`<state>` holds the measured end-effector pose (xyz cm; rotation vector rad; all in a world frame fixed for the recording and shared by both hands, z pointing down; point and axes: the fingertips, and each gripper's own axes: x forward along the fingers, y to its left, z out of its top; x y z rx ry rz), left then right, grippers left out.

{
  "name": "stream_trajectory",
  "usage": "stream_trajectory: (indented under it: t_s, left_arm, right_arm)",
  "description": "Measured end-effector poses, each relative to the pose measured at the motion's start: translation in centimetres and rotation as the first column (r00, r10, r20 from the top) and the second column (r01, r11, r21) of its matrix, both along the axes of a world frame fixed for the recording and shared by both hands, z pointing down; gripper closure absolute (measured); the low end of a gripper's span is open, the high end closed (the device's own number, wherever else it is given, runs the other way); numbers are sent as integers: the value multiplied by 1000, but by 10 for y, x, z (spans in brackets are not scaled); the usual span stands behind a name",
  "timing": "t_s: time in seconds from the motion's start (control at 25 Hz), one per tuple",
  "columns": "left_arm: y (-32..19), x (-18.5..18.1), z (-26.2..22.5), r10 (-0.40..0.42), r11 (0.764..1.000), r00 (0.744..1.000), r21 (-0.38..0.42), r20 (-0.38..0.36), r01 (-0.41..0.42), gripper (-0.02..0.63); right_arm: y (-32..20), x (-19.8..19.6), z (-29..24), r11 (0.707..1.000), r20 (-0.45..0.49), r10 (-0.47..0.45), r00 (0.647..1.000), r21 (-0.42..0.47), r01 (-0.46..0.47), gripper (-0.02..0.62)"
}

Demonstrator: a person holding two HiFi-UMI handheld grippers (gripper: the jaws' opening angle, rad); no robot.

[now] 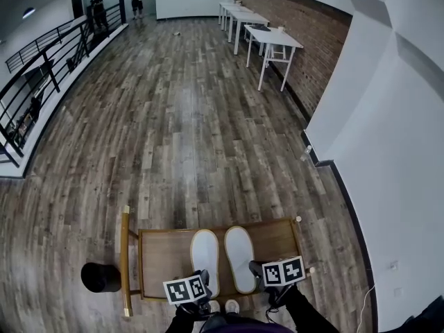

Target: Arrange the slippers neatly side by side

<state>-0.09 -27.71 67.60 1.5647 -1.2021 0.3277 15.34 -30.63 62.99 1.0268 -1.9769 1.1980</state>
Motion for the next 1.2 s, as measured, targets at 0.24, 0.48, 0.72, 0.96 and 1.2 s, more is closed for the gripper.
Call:
stream_trajectory:
  t_s: [0.24, 0.48, 0.72, 0.96, 1.2]
  left_arm:
    - [21, 10, -40, 15, 987, 999, 162, 35, -20, 541]
    - [41, 11, -52, 46, 972, 988, 221, 147, -78, 577]
    - [58, -1, -50, 19, 980, 992, 193, 127, -44, 606]
    - [59, -24, -53, -43, 981, 990, 196, 132, 17, 606]
    - [57, -38, -50, -90, 980, 987, 189, 130, 64, 606]
  right_arm:
    - [-31, 7, 15, 1000, -21, -10, 1000, -21, 9, 597]
    - [-56, 3, 32, 989, -45, -115, 992, -94, 111, 591]
    - [-61, 5, 63, 968, -172, -201, 964, -185, 169, 535]
    - [-54, 0, 83, 955, -199, -218, 956, -244, 167, 535]
    - [-47, -5, 86, 959, -218, -189, 958, -250, 133, 573]
